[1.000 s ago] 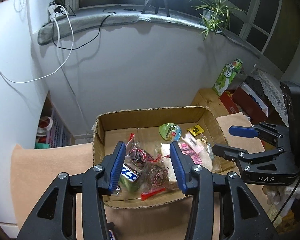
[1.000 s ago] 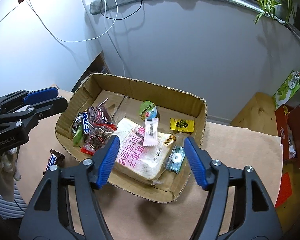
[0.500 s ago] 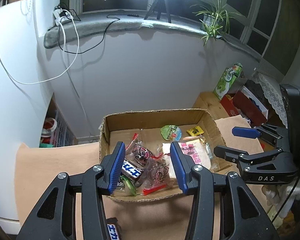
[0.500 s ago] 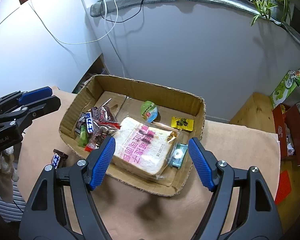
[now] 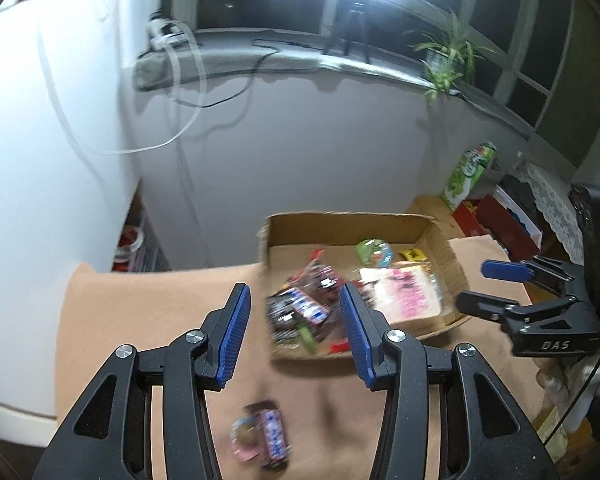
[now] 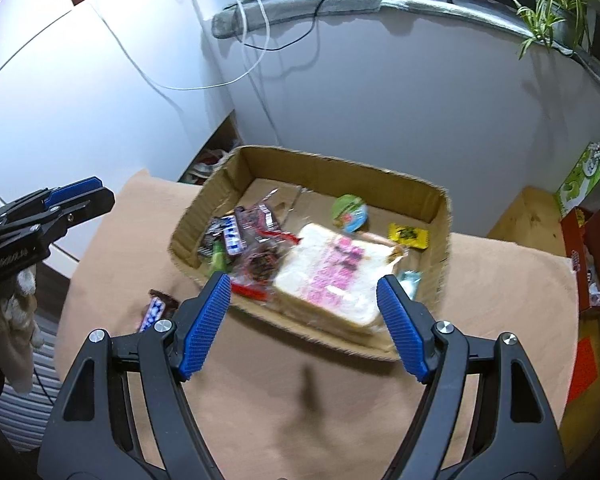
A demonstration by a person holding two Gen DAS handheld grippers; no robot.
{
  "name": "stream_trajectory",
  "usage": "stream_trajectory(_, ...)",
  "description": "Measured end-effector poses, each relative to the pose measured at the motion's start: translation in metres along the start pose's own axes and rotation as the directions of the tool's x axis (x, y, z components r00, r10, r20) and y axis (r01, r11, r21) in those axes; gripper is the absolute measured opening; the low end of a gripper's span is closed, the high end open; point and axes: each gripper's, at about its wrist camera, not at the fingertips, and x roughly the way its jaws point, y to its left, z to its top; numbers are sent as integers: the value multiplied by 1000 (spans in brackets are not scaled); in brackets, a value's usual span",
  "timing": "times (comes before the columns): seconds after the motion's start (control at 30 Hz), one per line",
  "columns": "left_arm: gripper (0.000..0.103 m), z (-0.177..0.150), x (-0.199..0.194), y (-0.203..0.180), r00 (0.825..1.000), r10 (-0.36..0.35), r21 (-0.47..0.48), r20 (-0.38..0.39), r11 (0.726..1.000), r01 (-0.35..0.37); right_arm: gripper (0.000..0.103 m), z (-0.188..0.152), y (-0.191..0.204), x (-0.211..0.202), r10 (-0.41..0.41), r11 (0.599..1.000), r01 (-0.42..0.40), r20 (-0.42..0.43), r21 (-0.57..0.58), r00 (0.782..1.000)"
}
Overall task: Organize snacks
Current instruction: 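Move both grippers back toward the Snickers bar and round candy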
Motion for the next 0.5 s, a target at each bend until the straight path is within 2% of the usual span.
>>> stream_trajectory(0.27, 45, -28, -20, 55, 998, 63, -102, -14, 993, -64, 78, -16, 39, 19, 102, 995, -103, -70, -5, 992)
stream_trajectory(0.5, 45, -69, -14, 72, 995, 53, -150, -80, 987, -64, 78, -29, 72, 54, 215, 976, -208, -157, 58, 964)
